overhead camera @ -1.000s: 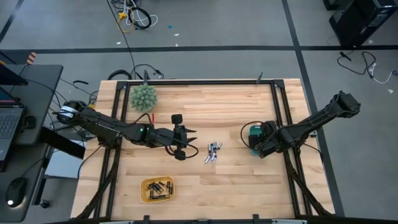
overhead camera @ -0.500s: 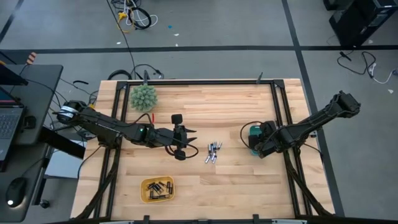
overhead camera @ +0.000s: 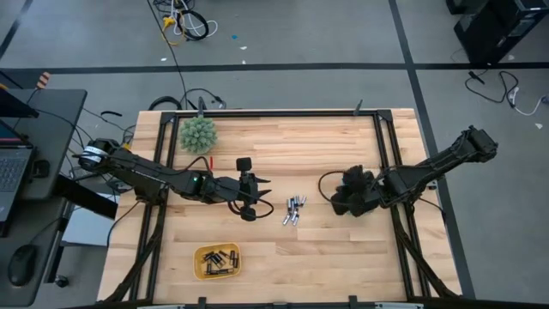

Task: Sort batteries
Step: Put the silver battery into the green bin

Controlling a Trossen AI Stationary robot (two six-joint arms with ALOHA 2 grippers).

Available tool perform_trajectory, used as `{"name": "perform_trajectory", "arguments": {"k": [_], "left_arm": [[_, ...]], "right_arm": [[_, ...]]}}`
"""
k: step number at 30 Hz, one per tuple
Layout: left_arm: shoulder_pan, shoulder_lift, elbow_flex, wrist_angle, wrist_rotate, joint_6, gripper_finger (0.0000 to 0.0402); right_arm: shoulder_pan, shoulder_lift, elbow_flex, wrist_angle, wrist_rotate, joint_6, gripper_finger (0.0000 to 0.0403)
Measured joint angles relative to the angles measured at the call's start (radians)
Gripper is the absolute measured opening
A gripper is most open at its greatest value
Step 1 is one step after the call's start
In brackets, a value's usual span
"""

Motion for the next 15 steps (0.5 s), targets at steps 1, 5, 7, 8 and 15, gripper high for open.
{"name": "perform_trajectory", "arguments": {"k": [1, 5, 7, 8, 15], "left_arm": [[0.000, 0.000, 0.000, 0.000, 0.000, 0.000, 0.0119], [0.000, 0.000, 0.000, 0.000, 0.000, 0.000, 0.0119], [0.000, 0.000, 0.000, 0.000, 0.000, 0.000, 0.0119], [0.000, 0.000, 0.000, 0.000, 0.000, 0.000, 0.0119], [0.000, 0.000, 0.000, -0.005, 0.000, -0.016, 0.0119]], "right_arm": [[-0.009, 0.000, 0.000, 0.038, 0.000, -0.065, 0.0006], [-0.037, 0.000, 0.000, 0.189, -0.006, -0.436, 0.0001], [-0.050, 0.000, 0.000, 0.255, -0.008, -0.601, 0.0001], [-0.061, 0.000, 0.000, 0.289, -0.002, -0.675, 0.0001], [-0.173, 0.053, 0.001, 0.514, -0.029, -0.958, 0.0000]]}}
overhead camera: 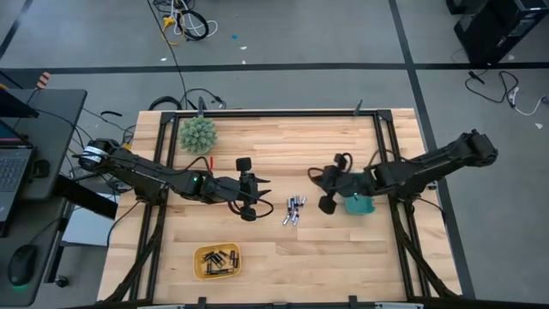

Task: Sort batteries
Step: Put the silver battery into the green bin

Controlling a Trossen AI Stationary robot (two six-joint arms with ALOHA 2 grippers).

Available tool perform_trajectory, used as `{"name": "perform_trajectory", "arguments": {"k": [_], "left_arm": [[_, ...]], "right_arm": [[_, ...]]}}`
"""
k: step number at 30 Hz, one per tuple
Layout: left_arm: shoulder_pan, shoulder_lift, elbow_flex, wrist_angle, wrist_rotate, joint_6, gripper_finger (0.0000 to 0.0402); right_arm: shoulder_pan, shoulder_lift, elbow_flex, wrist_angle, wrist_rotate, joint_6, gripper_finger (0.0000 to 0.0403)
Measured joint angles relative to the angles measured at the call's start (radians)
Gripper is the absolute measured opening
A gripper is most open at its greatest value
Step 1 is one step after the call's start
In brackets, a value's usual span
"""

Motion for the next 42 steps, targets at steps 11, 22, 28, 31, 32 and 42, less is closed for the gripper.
{"name": "perform_trajectory", "arguments": {"k": [11, 22, 28, 31, 32, 42], "left_arm": [[0.000, 0.000, 0.000, -0.003, 0.000, -0.005, 0.0119], [0.000, 0.000, 0.000, -0.002, 0.000, -0.007, 0.0119], [0.000, 0.000, 0.000, -0.003, 0.000, -0.007, 0.0119], [0.000, 0.000, 0.000, -0.006, 0.000, -0.007, 0.0119], [0.000, 0.000, 0.000, -0.006, 0.000, -0.007, 0.0119], [0.000, 0.000, 0.000, -0.007, 0.000, -0.007, 0.0119]], "right_arm": [[-0.074, 0.241, 0.000, 0.114, -0.154, -0.140, 0.0000], [-0.058, 0.366, 0.000, 0.119, -0.184, -0.284, 0.0038], [-0.035, 0.407, 0.000, 0.116, -0.184, -0.309, 0.0086], [-0.025, 0.406, 0.000, 0.114, -0.184, -0.319, 0.0108], [-0.024, 0.406, 0.000, 0.112, -0.184, -0.325, 0.0115], [-0.026, 0.477, -0.001, 0.124, -0.184, -0.334, 0.0148]]}}
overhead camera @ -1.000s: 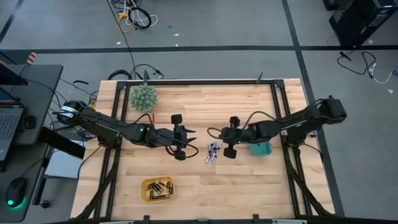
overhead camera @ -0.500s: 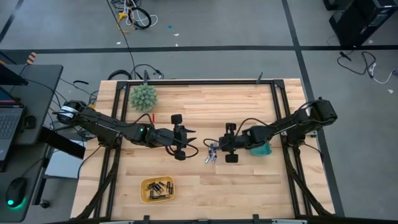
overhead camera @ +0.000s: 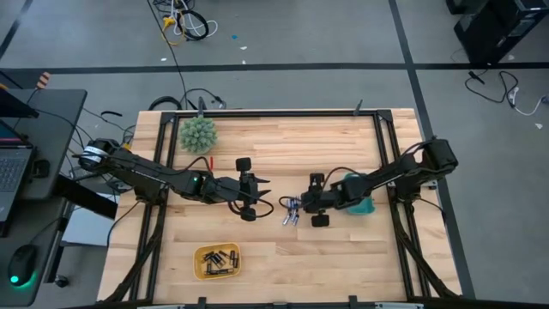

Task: Sort batteries
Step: Put the silver battery into the green bin

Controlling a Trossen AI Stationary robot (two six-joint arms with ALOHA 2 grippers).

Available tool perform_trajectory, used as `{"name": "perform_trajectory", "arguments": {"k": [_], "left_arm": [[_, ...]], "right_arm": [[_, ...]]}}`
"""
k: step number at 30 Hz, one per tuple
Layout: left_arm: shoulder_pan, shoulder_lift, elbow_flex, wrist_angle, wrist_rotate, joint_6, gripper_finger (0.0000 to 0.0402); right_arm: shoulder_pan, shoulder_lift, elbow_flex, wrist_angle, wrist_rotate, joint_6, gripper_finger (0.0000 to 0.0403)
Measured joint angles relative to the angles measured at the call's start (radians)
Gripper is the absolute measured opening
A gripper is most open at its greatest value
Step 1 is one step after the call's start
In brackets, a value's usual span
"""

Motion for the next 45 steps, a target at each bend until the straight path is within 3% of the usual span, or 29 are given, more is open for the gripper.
{"name": "perform_trajectory", "arguments": {"k": [13, 45], "left_arm": [[0.000, 0.000, 0.000, -0.002, 0.000, 0.000, 0.0119], [0.000, 0.000, 0.000, -0.002, 0.000, -0.001, 0.0119]], "right_arm": [[-0.011, 0.050, 0.004, 0.021, -0.026, -0.005, 0.0147], [0.024, 0.038, 0.001, -0.020, -0.161, 0.082, 0.0085]]}}
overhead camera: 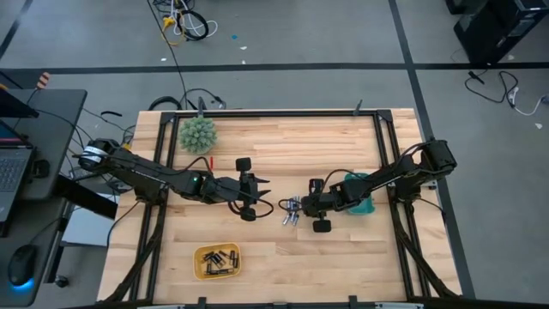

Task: Sort batteries
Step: Put the silver battery into the green bin

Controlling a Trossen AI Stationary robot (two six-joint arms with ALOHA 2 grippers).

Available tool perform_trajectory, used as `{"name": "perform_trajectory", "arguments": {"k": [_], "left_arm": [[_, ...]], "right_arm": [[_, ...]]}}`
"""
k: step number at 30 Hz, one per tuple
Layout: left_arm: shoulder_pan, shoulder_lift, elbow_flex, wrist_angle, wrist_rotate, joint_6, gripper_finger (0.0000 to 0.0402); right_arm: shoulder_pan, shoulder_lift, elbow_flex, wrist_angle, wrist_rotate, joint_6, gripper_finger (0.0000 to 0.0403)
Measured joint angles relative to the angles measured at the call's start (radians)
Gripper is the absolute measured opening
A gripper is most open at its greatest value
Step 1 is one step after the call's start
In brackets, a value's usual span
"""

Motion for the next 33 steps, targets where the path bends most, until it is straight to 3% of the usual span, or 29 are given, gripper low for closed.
{"name": "perform_trajectory", "arguments": {"k": [14, 21, 28, 33], "left_arm": [[0.000, 0.000, 0.000, 0.000, 0.000, 0.000, 0.0119], [0.000, 0.000, 0.000, 0.000, 0.000, 0.000, 0.0119], [0.000, 0.000, -0.001, 0.000, 0.000, 0.000, 0.0119], [0.000, 0.000, -0.001, 0.000, 0.000, 0.000, 0.0119]], "right_arm": [[0.000, 0.000, -0.001, -0.003, -0.014, 0.001, 0.0015], [0.000, -0.007, -0.001, -0.005, -0.036, 0.031, 0.0009], [0.002, -0.104, -0.008, -0.076, -0.081, 0.057, 0.0007], [0.000, -0.201, -0.006, -0.180, -0.025, 0.206, 0.0006]]}}
